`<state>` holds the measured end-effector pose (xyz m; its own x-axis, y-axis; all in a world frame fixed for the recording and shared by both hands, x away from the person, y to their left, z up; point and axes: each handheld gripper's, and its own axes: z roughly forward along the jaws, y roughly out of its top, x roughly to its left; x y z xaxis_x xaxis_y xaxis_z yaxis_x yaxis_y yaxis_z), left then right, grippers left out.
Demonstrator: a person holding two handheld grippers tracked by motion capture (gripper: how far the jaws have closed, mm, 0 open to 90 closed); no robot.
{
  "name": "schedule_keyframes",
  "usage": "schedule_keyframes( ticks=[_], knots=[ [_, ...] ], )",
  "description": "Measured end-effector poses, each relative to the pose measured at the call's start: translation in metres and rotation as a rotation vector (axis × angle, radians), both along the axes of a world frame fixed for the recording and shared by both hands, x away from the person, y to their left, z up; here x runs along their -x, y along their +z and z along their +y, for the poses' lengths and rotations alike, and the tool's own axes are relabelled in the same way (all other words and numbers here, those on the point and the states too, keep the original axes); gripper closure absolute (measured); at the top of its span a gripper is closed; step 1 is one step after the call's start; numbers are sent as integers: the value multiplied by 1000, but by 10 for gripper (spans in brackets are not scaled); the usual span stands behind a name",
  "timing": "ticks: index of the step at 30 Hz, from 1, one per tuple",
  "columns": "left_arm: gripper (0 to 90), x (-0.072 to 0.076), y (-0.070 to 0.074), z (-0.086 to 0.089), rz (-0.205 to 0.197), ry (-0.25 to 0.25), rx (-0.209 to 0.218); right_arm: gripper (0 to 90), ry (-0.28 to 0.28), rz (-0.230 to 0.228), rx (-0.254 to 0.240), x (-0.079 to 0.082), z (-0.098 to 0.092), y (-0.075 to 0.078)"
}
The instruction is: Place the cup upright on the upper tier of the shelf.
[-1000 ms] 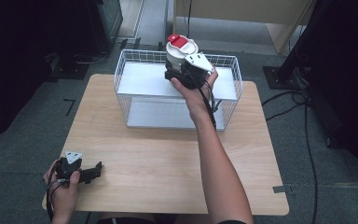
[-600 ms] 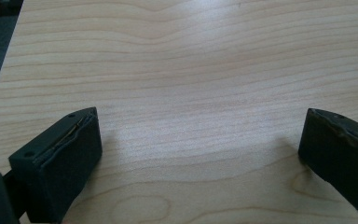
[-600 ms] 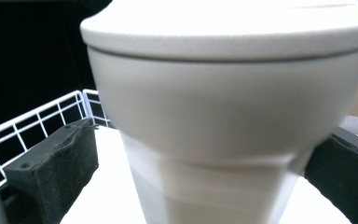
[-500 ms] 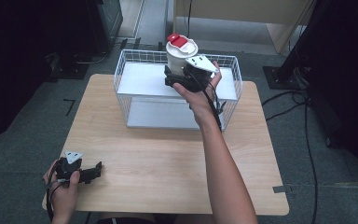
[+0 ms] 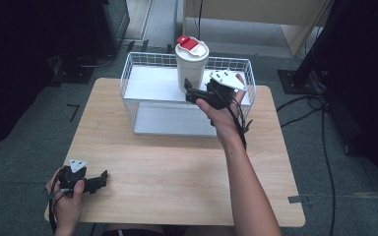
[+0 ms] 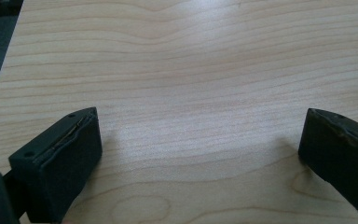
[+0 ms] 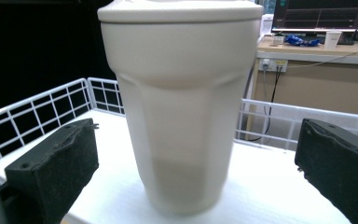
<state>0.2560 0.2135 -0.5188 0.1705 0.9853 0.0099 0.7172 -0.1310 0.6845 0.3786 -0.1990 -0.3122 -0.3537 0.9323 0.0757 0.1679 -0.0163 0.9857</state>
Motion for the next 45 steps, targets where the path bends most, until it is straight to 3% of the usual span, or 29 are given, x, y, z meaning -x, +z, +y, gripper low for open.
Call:
schedule_keyframes(
  ticks=[5, 24, 45],
  knots=[
    [0, 0, 0, 0, 1, 0, 0, 0, -7, -5, -2, 18, -14, -7],
    [0, 0, 0, 0, 2, -1, 0, 0, -43, -1, 21, 61, -48, -39],
    [0, 0, 0, 0, 1, 0, 1, 0, -86, 50, 14, 101, -83, -76]
  ],
)
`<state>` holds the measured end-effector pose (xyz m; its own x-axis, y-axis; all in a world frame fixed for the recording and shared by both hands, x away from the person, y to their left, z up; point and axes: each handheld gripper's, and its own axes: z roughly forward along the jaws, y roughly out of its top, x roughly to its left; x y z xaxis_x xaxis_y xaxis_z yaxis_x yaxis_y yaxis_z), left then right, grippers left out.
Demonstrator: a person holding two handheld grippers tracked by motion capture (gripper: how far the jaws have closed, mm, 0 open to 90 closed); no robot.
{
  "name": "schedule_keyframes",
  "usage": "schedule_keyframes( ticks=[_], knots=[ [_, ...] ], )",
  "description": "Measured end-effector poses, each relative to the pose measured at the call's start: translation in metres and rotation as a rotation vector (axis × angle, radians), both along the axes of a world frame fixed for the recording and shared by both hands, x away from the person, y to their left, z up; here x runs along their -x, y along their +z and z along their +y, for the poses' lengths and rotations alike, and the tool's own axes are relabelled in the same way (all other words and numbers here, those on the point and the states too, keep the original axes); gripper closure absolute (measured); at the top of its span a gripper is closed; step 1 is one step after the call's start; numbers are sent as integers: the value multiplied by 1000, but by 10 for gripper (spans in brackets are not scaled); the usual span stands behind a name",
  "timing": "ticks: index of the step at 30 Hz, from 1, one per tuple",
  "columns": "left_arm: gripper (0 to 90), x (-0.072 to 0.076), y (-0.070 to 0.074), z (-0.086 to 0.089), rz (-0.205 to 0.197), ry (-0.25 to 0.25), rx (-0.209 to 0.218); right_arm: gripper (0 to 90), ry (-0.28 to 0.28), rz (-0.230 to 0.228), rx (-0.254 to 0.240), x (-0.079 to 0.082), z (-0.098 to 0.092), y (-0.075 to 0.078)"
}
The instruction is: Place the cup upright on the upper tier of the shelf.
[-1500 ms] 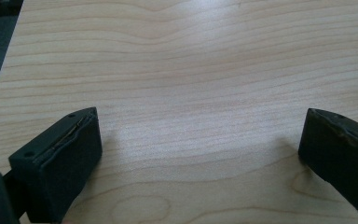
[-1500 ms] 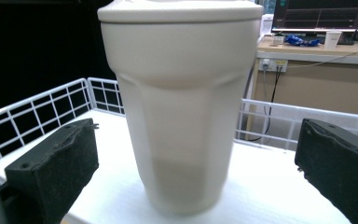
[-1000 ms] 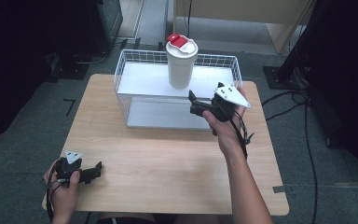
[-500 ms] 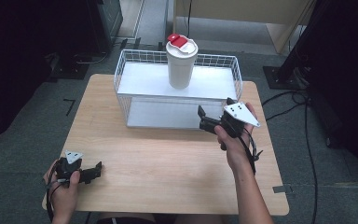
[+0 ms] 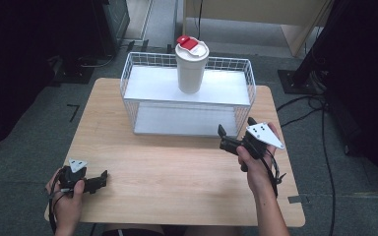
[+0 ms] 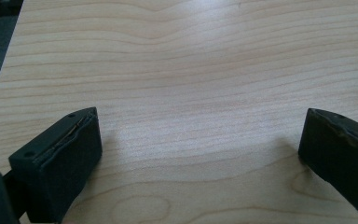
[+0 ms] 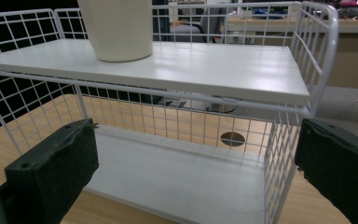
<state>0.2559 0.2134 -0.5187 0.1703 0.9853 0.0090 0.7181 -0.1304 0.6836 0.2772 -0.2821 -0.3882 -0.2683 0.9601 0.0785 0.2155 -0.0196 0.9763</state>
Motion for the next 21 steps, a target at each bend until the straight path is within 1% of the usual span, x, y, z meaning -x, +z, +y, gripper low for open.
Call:
schedule_keyframes(
  ticks=[3, 6, 7, 8, 9, 10, 12, 13, 17, 21],
  knots=[
    [0, 0, 0, 0, 1, -1, -2, 0, -8, 7, -5, 4, -4, -4],
    [0, 0, 0, 0, 1, -1, -1, 0, -17, 19, 3, 10, -13, -10],
    [0, 0, 0, 0, 1, -1, -1, 0, -17, 19, 3, 10, -13, -10],
    [0, 0, 0, 0, 1, -1, -1, 0, -23, 23, 17, 12, -16, -14],
    [0, 0, 0, 0, 1, -1, -1, 0, -23, 23, 17, 12, -16, -14],
    [0, 0, 0, 0, 1, -1, -1, 0, -30, 30, 27, 15, -19, -18],
    [0, 0, 0, 0, 1, -1, -1, 0, -36, 38, 31, 18, -23, -22],
    [0, 0, 0, 0, 1, -1, -1, 0, -36, 38, 31, 18, -23, -22],
    [0, 0, 0, 0, 1, -1, -1, 0, -57, 54, 22, 25, -34, -31],
    [0, 0, 0, 0, 1, -1, -1, 0, -77, 74, 29, 32, -42, -40]
  ],
)
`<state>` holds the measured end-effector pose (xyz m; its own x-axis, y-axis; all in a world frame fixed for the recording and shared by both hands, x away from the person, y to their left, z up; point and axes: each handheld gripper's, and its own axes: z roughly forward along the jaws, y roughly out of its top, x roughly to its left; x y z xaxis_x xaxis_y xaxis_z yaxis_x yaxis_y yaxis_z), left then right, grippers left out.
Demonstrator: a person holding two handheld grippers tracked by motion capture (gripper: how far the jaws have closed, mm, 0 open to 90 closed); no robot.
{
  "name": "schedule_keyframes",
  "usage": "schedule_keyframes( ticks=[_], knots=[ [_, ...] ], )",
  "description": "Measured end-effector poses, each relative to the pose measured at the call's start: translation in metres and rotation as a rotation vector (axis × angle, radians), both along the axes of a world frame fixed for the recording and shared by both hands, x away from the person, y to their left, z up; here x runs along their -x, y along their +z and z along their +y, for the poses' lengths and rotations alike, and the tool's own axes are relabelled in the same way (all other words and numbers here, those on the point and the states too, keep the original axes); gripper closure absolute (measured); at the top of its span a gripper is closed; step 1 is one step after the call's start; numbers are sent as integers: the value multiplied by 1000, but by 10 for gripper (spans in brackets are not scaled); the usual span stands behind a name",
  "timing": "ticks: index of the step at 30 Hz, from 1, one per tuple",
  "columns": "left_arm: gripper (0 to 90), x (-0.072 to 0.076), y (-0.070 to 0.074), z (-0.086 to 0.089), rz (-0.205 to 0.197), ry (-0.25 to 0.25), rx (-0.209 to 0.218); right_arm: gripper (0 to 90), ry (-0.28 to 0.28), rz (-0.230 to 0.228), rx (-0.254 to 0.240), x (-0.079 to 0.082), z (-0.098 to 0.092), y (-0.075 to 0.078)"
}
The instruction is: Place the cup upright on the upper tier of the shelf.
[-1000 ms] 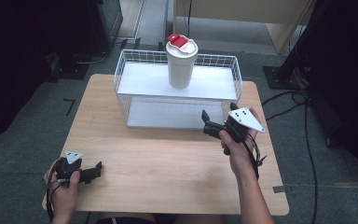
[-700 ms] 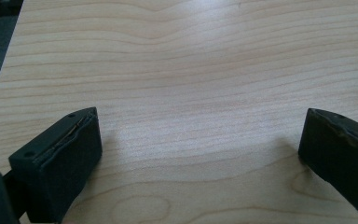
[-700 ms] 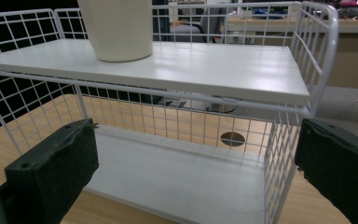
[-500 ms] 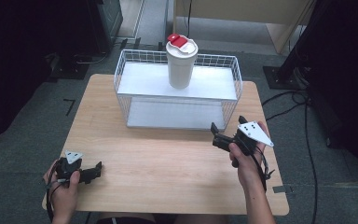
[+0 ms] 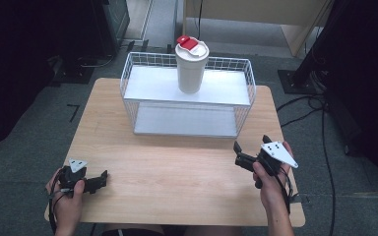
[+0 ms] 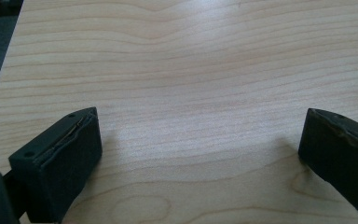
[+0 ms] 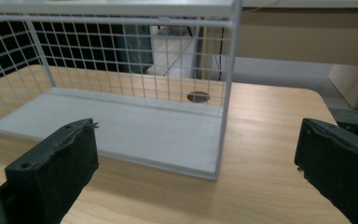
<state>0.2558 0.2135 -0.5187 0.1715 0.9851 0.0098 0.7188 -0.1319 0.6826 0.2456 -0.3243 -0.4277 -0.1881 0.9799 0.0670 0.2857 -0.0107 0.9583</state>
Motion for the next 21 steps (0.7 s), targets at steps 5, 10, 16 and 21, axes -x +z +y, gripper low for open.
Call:
schedule_keyframes(
  ticks=[5, 10, 16, 21],
  knots=[
    [0, 0, 0, 0, 1, 0, 0, 0, -26, 21, 0, 8, -12, -10],
    [0, 0, 0, 0, 0, 0, 0, 0, -43, 34, -2, 13, -21, -17],
    [0, 0, 0, 0, 0, 1, 1, 0, -81, 68, 1, 19, -34, -34],
    [0, 0, 0, 0, -1, 0, 1, 0, -99, 100, 0, 24, -41, -45]
  ],
)
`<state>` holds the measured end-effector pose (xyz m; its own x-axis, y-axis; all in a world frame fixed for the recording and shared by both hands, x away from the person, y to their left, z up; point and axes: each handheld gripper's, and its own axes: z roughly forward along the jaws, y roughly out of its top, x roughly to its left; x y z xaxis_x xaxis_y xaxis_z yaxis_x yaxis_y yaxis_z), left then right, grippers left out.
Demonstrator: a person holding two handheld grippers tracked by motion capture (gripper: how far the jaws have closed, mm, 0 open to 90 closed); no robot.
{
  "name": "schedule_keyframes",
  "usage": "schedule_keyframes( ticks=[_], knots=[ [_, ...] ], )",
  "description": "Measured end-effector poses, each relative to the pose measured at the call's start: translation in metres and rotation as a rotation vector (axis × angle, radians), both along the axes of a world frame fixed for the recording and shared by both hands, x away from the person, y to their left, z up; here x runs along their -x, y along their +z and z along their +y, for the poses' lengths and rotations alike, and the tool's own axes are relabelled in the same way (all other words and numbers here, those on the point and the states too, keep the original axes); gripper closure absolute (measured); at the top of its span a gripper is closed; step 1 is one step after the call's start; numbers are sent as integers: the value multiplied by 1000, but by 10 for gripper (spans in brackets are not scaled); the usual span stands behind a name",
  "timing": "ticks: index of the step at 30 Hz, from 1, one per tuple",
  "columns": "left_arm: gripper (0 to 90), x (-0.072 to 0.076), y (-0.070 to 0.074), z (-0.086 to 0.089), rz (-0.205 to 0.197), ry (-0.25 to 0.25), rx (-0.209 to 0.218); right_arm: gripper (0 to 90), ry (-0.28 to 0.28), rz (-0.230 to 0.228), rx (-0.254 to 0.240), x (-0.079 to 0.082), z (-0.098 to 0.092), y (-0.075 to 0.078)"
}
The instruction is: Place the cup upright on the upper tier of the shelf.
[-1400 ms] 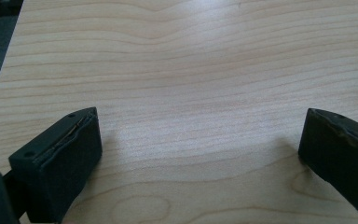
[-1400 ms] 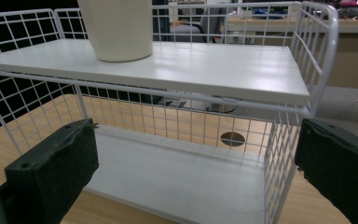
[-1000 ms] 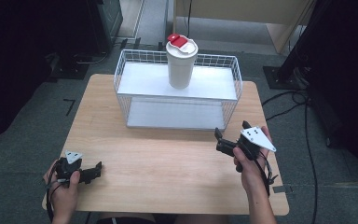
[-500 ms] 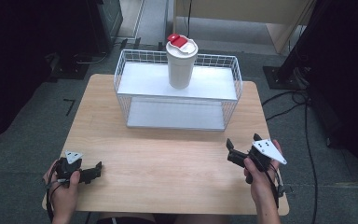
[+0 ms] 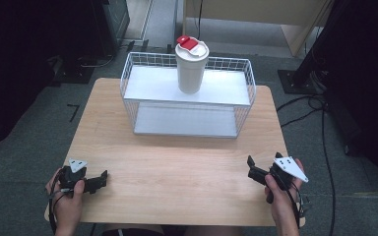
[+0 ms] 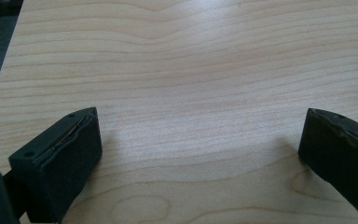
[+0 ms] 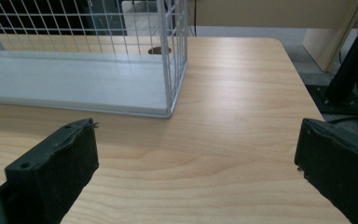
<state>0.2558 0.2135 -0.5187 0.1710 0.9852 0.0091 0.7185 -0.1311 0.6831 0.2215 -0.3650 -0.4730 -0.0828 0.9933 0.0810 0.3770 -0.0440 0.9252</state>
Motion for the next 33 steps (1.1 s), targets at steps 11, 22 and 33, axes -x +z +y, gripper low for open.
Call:
schedule_keyframes(
  ticks=[11, 22, 33],
  knots=[
    [0, 0, 0, 0, 0, 0, 0, 0, -41, 72, 13, 10, -16, -24],
    [0, 0, 0, 0, 0, 0, 0, 0, -75, 131, 39, 20, -31, -39],
    [0, 0, 0, 0, 0, -1, -1, 0, -88, 213, 98, 25, -35, -48]
  ],
)
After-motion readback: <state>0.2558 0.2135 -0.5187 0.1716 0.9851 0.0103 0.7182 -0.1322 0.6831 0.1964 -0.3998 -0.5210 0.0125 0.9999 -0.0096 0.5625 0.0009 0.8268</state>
